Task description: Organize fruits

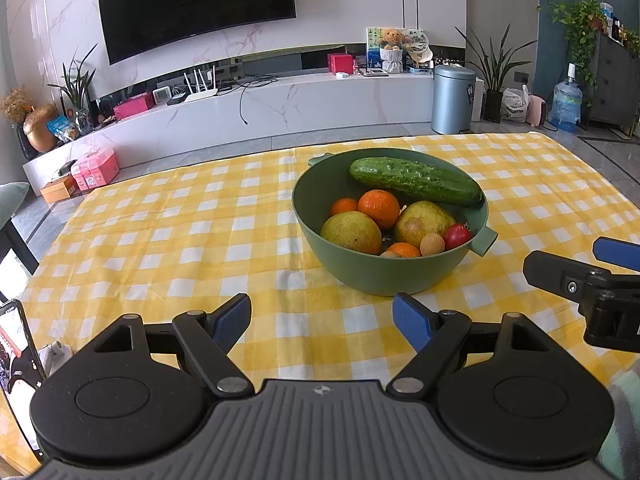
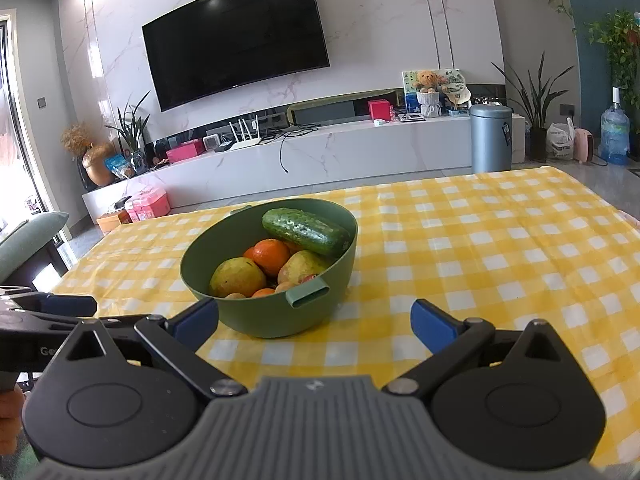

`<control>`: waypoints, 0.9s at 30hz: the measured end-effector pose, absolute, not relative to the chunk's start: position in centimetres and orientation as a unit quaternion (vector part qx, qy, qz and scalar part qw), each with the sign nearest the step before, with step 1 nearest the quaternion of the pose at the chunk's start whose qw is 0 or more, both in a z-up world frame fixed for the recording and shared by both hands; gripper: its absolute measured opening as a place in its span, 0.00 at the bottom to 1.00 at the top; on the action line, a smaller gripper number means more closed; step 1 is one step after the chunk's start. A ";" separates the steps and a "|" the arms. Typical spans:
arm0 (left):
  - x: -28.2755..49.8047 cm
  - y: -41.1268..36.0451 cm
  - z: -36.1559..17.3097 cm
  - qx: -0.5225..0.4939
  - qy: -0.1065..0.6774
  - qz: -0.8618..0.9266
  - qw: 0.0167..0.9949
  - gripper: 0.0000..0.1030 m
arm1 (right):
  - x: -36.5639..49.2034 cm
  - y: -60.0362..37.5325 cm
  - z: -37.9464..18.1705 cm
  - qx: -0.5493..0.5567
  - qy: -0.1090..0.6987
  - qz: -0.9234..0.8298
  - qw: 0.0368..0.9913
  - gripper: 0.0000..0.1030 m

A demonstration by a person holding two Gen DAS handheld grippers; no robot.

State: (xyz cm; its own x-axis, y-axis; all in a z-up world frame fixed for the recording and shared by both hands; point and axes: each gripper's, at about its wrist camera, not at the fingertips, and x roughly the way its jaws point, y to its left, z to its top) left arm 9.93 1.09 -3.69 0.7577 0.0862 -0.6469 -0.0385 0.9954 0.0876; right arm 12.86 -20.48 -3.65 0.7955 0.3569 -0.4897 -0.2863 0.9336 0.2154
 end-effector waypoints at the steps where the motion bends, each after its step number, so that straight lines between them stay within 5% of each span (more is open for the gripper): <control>1: 9.9 1.1 -3.7 0.035 0.346 0.033 0.937 0.92 | 12.9 -20.5 -3.7 0.065 0.271 0.170 0.945 0.96; 27: 10.0 1.1 -3.6 0.035 0.348 0.033 0.936 0.92 | 13.1 -20.5 -3.9 0.067 0.275 0.168 0.944 0.96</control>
State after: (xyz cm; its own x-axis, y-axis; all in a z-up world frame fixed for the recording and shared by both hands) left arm 9.95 1.08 -3.64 0.7561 0.0865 -0.6487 -0.0381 0.9954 0.0884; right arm 13.06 -20.53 -3.91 0.7922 0.3536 -0.4973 -0.2804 0.9348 0.2181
